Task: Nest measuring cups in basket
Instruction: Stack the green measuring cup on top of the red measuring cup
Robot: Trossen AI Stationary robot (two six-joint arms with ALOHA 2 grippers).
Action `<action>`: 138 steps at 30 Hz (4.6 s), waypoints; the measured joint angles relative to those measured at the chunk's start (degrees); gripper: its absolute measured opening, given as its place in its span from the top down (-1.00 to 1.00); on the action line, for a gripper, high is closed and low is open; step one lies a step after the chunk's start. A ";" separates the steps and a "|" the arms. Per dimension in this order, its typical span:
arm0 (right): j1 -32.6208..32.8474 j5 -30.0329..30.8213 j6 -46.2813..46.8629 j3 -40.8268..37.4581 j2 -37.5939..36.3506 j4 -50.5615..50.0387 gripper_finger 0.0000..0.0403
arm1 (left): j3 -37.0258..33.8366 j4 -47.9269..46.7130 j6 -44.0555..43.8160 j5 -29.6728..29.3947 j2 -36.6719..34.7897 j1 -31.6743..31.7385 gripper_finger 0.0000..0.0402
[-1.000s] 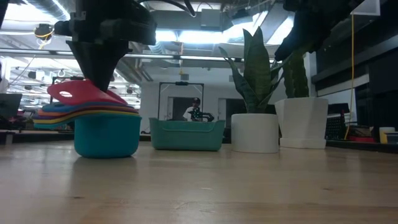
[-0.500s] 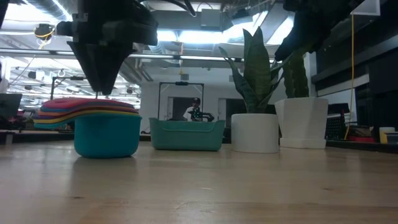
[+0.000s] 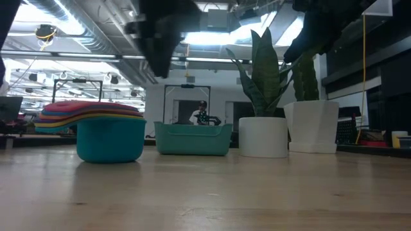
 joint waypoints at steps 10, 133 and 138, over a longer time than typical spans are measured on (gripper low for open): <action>-0.02 0.00 0.13 0.00 0.00 0.02 0.33 | 8.08 1.47 17.46 -3.55 -0.07 12.77 0.41; -4.28 -0.02 -7.37 0.00 -0.02 5.22 0.33 | -27.20 61.37 27.52 15.59 7.28 33.68 0.25; -4.28 -0.01 -7.39 0.00 -0.02 5.22 0.33 | -27.20 61.23 27.52 15.61 7.28 33.75 0.33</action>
